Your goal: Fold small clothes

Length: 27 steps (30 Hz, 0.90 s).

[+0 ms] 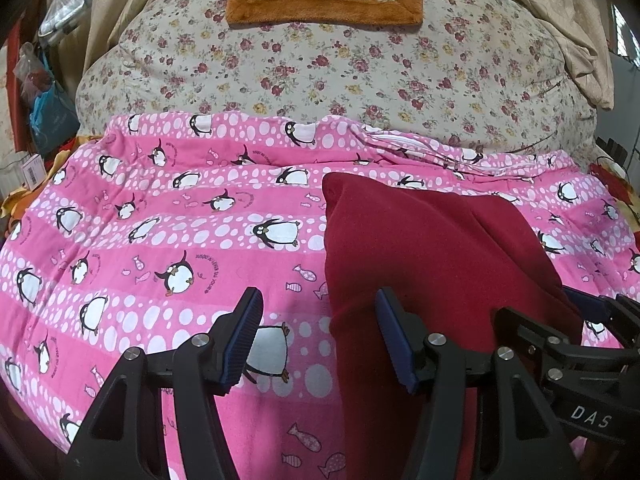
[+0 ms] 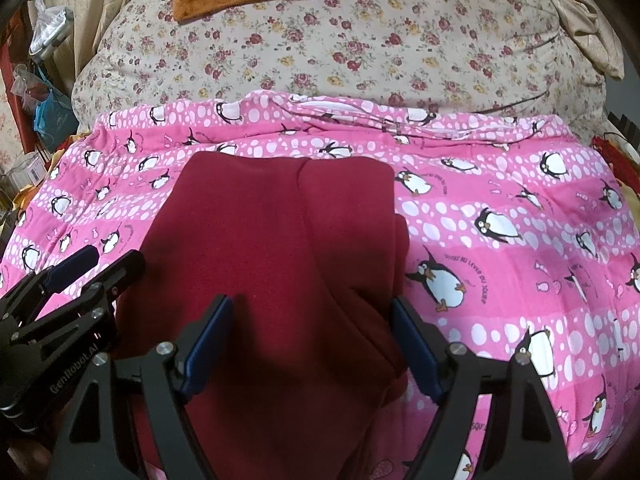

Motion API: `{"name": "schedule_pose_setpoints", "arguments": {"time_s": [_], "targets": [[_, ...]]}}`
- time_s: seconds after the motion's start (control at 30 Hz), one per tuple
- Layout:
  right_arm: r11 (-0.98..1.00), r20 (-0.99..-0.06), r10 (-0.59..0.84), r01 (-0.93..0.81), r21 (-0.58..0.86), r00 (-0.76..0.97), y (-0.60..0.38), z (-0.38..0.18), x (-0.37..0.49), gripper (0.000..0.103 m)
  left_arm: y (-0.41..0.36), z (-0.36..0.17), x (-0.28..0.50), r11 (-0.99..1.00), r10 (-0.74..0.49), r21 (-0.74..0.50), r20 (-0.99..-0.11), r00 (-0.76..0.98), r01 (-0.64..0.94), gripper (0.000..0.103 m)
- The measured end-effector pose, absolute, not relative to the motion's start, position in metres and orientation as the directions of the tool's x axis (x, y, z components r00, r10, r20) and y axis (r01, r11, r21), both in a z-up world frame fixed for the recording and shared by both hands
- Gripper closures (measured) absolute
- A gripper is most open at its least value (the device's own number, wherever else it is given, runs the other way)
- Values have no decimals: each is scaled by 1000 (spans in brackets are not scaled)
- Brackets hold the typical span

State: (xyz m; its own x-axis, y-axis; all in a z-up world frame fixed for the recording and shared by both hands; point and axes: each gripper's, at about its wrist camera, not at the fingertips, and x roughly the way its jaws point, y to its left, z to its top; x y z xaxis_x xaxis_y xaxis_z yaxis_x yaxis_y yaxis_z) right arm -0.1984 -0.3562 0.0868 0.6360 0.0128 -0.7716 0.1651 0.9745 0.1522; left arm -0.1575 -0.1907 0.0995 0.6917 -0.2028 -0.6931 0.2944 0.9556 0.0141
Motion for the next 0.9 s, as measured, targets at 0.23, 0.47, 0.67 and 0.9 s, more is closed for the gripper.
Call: {"name": "schedule_pose_setpoints", "arguments": {"time_s": [0.23,0.47,0.67,0.9], "targets": [[974,-775,12,167,152,632,-356,86,-198,20,-191,99,-157,956,-202,15,-693,692,295,65],[974,-775,12,169,153,631,-356,85,-197,20,-191,99,-157,956,-202,15,-693,692,294,65],[974,-776,13,168,153,631,-357,85,-197,20,-191,99,-157,956,-202,16,-693,692,294,65],[974,-777,11,170,152,629,-356,85,-197,20,-191,99,-158,956,-202,14,-694,691,294,65]]}}
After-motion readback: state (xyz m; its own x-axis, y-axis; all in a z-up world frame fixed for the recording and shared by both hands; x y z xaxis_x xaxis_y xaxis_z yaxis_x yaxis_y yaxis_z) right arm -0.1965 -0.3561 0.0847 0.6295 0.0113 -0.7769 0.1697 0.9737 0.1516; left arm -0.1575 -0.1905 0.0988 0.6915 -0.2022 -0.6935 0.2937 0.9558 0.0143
